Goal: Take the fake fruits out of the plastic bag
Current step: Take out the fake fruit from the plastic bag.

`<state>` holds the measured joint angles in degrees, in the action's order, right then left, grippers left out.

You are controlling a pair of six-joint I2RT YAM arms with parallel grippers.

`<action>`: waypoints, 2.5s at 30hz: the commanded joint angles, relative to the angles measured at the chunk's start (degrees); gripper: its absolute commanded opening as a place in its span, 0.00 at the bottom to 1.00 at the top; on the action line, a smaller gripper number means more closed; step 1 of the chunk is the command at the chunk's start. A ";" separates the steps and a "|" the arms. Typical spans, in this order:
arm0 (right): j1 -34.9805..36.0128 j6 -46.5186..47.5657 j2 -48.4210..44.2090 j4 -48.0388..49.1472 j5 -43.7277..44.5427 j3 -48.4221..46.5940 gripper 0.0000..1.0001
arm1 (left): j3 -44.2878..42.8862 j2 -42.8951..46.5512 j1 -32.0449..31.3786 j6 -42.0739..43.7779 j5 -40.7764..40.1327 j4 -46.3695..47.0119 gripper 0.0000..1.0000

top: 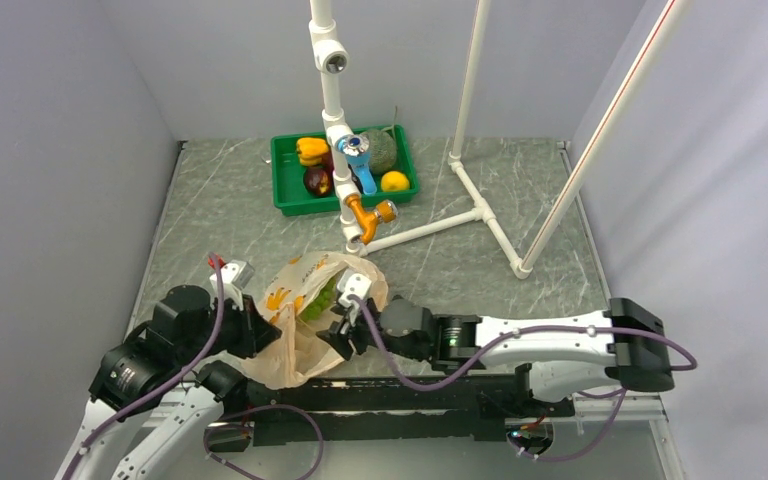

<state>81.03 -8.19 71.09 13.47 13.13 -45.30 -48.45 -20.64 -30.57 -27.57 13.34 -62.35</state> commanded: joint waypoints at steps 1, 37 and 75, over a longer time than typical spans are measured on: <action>-0.48 -0.09 8.22 2.18 6.31 -1.79 0.53 | 1.41 -0.77 -0.21 2.61 3.93 2.26 0.00; -12.93 -10.90 42.92 8.98 23.44 -26.49 0.99 | 7.55 11.38 9.31 2.06 3.15 5.72 0.00; -13.67 -5.95 19.53 9.11 -21.72 -9.00 0.10 | 7.79 9.20 18.21 6.04 8.76 6.12 0.00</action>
<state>67.29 -12.16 92.95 23.05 5.30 -54.59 -40.51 -11.46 -12.93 -22.92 21.58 -57.52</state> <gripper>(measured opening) 0.654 0.012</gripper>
